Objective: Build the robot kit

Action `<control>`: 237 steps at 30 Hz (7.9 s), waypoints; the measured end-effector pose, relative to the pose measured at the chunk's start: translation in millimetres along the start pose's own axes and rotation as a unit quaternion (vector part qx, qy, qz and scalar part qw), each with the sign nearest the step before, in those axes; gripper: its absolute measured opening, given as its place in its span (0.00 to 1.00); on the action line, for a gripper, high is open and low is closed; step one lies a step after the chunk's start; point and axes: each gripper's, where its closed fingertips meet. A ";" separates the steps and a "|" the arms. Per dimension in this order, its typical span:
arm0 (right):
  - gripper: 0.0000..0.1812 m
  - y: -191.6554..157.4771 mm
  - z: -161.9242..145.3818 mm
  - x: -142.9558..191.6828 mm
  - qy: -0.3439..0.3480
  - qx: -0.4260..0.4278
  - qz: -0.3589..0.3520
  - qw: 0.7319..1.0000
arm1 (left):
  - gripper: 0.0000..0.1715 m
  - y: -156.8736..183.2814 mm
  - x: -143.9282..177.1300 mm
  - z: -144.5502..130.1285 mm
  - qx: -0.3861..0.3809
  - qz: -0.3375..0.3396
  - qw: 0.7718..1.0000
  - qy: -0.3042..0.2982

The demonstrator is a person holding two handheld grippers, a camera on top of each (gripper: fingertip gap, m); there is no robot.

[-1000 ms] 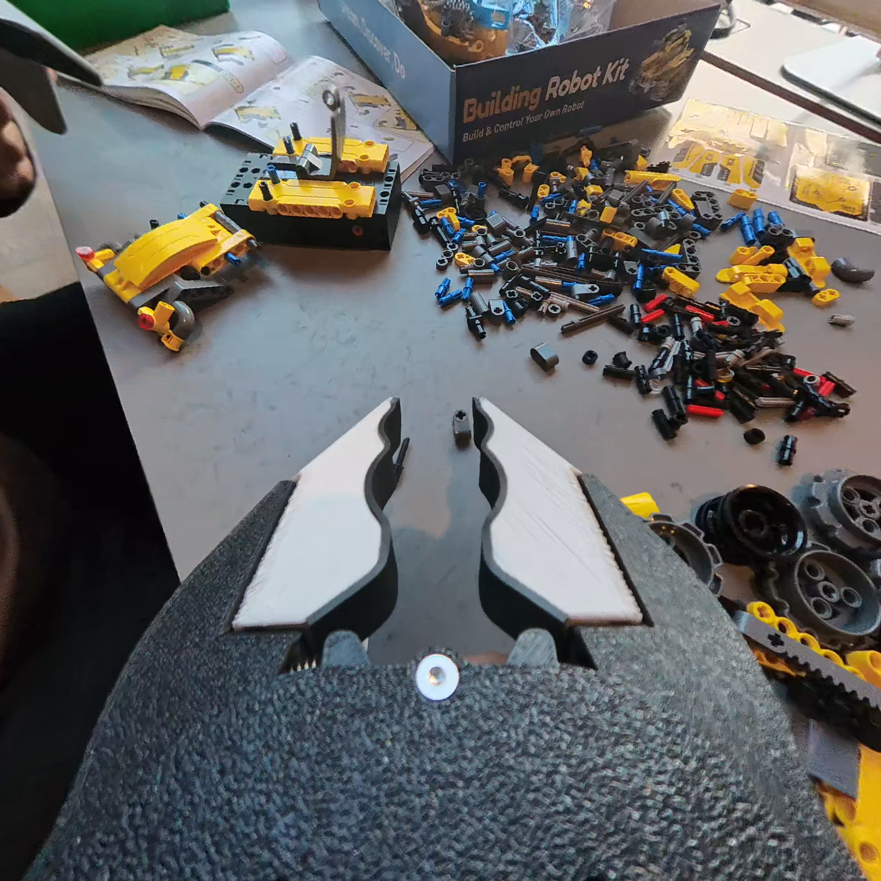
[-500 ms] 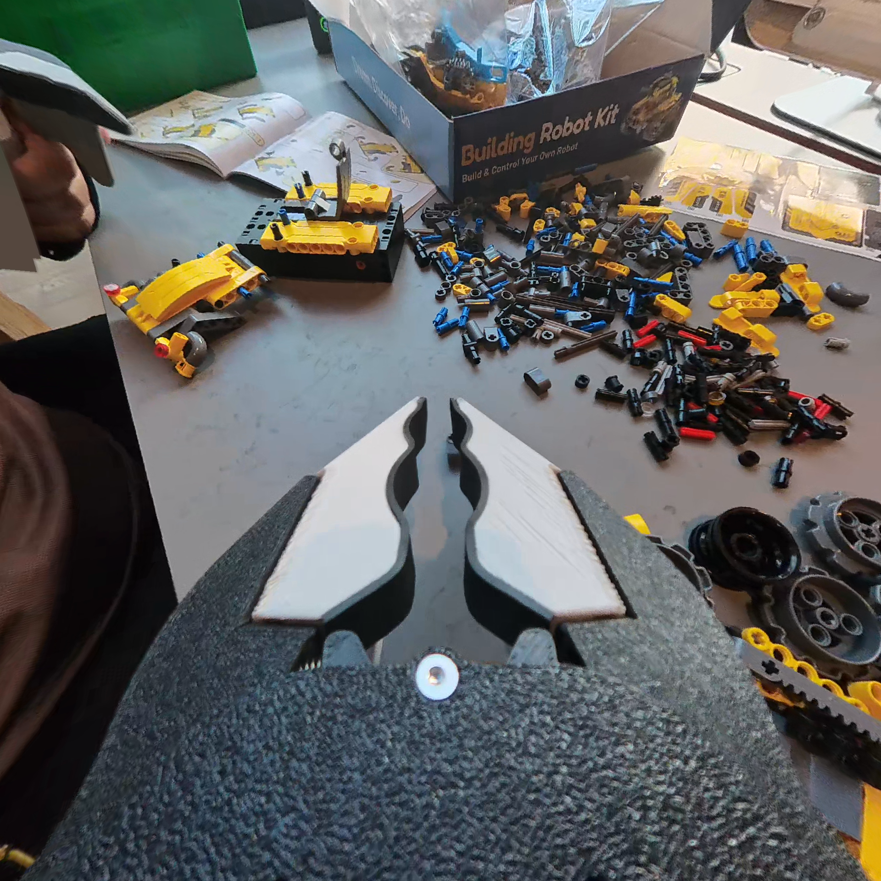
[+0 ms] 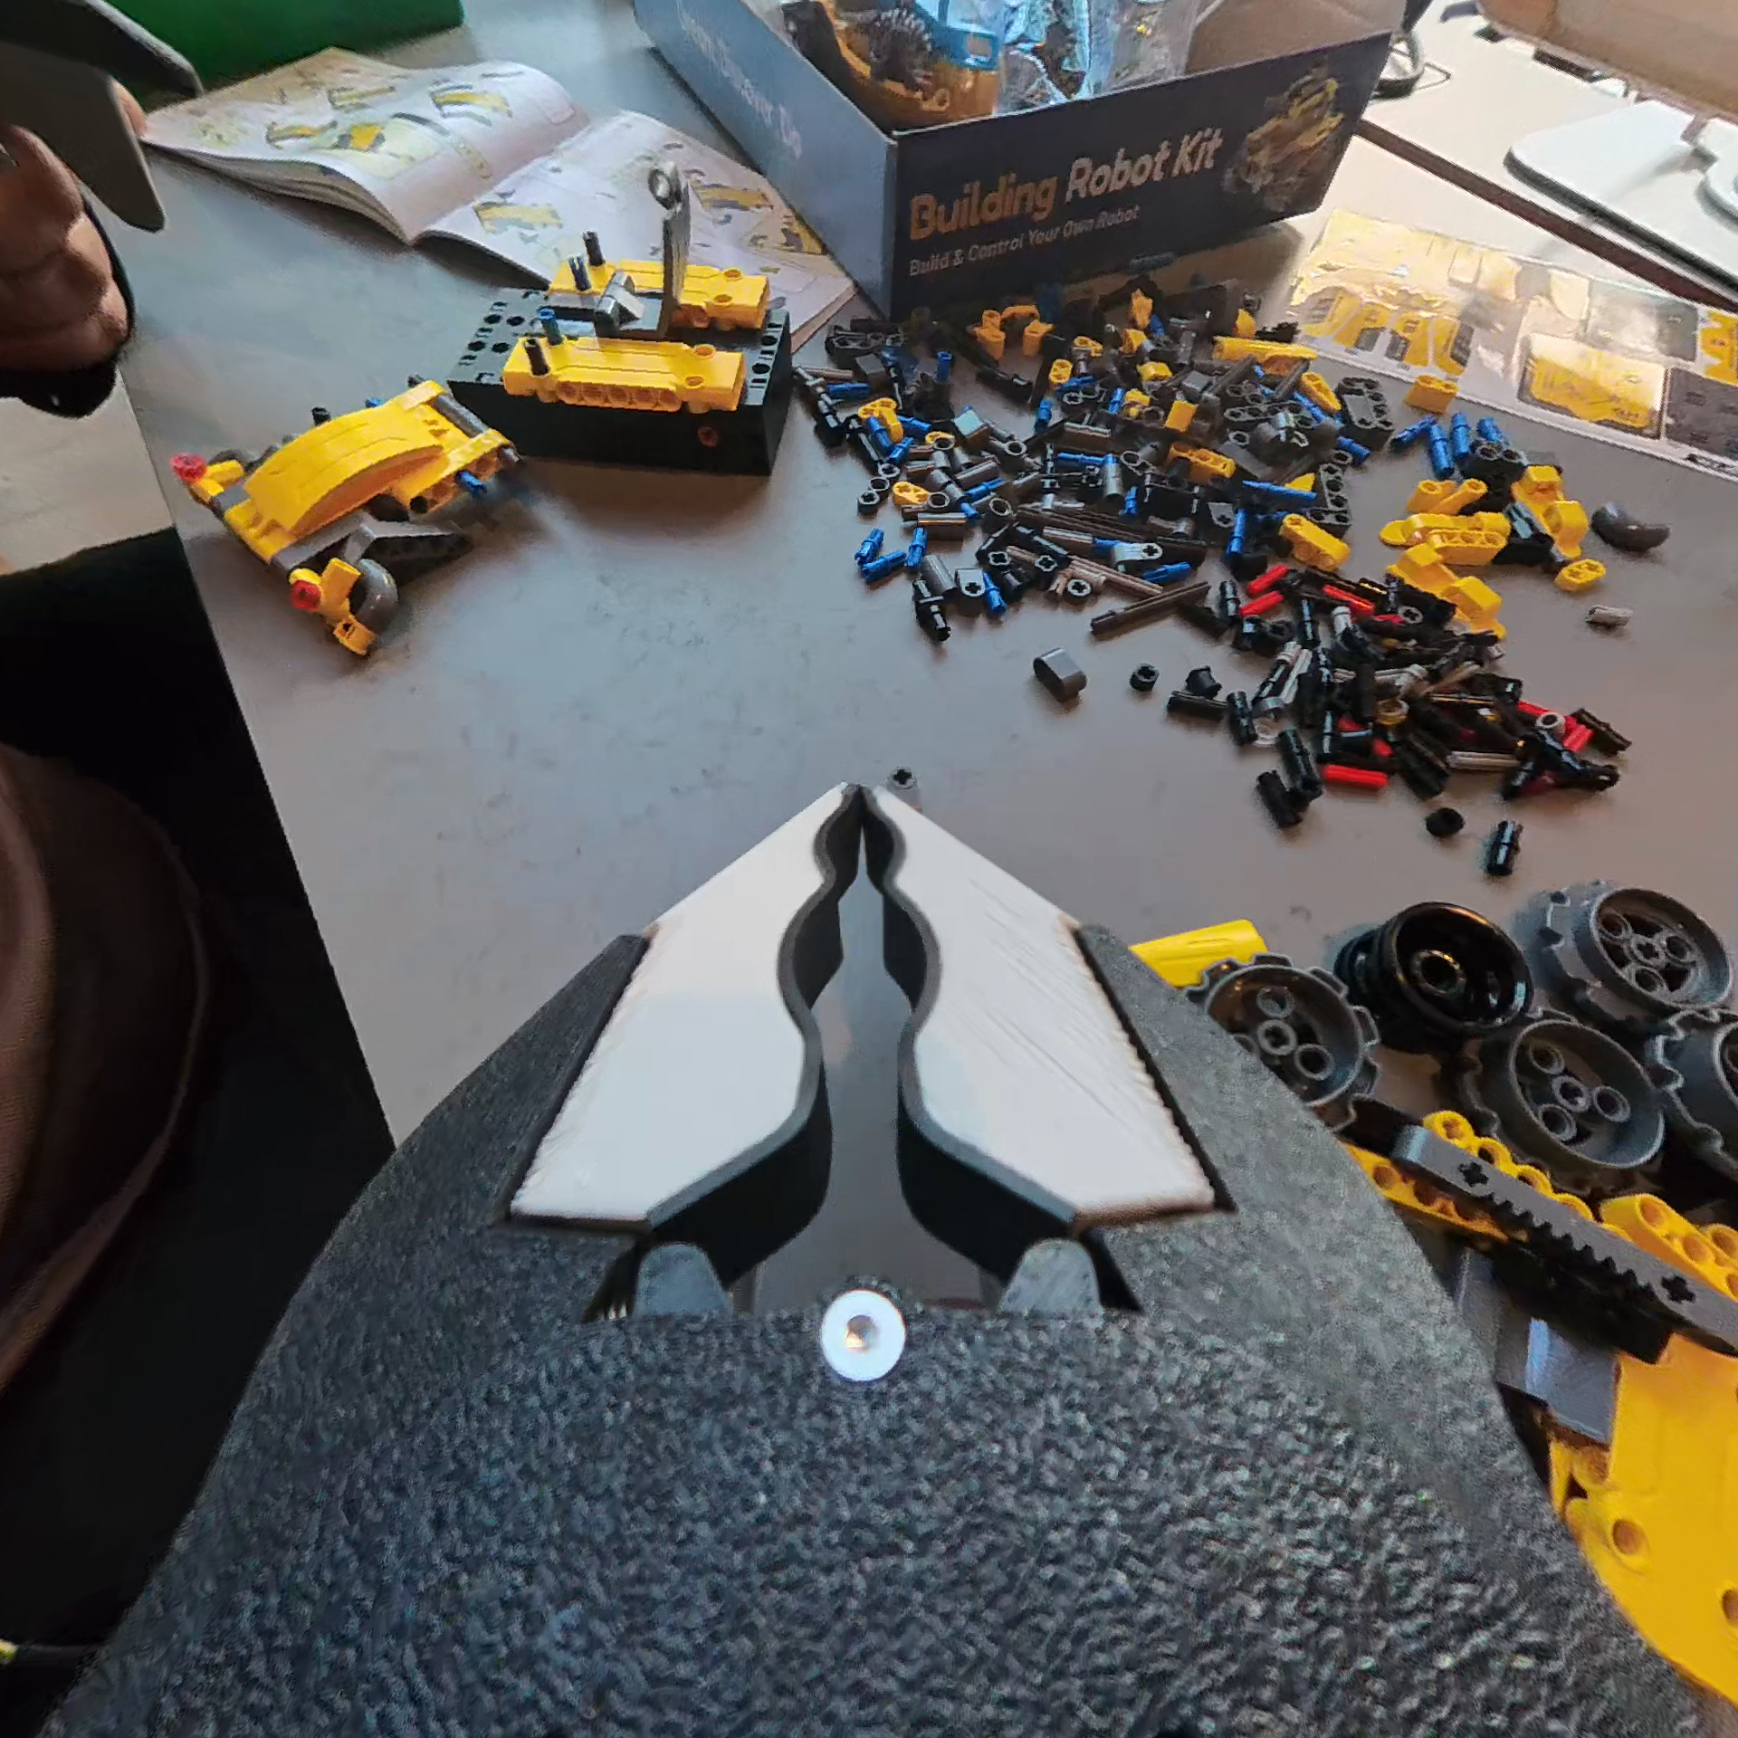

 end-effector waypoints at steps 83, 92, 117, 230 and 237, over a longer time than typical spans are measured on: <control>0.03 34.4 16.3 -20.8 -0.060 -0.048 -0.051 0.996 | 0.27 8.4 -2.0 -0.2 0.016 -0.035 0.999 0.001; 0.00 36.1 39.8 -68.8 -0.094 -0.033 -0.026 0.995 | 0.27 8.9 -1.5 0.0 0.012 -0.034 0.999 0.003; 0.01 50.5 29.2 -120.9 -0.196 0.046 -0.036 0.979 | 0.27 9.2 0.7 2.2 0.018 -0.041 0.999 0.011; 0.06 -37.4 -16.2 -28.2 -0.228 0.189 0.130 0.946 | 0.27 11.3 0.9 1.7 0.014 -0.046 0.999 0.011; 0.06 -33.8 -11.2 -19.9 -0.206 0.178 0.113 0.956 | 0.27 11.4 0.6 1.3 0.012 -0.045 0.999 0.009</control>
Point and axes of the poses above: each gripper's, where its closed fingertips meet, x back along the fingers, z out of its top, y = z × x across the jaws, and after that the axes turned 3 degrees about z, right-handed
